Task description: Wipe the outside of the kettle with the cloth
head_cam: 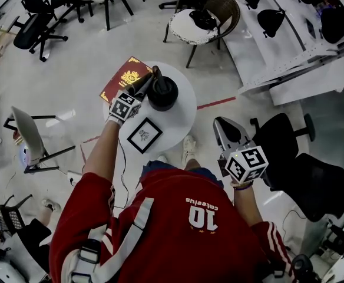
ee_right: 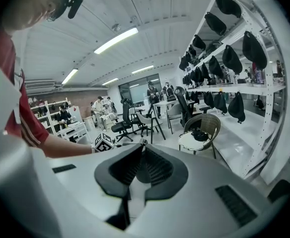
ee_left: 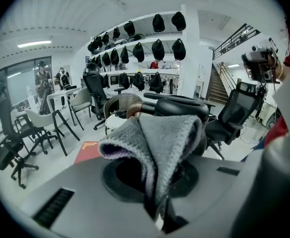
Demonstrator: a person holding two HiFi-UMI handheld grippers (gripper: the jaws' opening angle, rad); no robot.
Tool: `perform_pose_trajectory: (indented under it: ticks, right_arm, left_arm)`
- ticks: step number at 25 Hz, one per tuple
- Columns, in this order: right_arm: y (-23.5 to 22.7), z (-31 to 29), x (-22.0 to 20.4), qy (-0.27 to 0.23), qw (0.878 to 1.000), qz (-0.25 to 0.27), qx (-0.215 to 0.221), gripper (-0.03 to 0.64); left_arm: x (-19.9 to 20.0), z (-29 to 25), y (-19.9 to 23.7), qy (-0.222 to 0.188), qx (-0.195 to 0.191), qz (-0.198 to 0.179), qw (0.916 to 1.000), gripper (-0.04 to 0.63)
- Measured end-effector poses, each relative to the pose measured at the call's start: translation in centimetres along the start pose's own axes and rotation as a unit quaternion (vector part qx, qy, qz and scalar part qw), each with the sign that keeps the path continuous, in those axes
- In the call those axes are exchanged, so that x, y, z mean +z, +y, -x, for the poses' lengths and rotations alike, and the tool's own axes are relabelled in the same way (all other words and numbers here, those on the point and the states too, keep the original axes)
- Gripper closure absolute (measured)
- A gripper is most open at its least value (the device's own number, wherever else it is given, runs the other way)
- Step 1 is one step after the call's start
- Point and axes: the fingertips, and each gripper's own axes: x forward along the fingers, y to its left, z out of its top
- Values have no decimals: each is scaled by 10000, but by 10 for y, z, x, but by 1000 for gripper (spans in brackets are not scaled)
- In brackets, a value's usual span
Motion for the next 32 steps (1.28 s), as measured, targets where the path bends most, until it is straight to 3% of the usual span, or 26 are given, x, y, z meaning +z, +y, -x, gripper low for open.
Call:
perform_pose_trajectory:
  ticks: [9,32]
  right_arm:
    - [18,4,-8,5,9999,22,132,583]
    - [50,17,-22,-174,9997,-107,157,583]
  left_arm:
    - [-10,19,-14,-307,68,400,9987,548]
    - [-20,45,-65,-444,-216,467,9977,548]
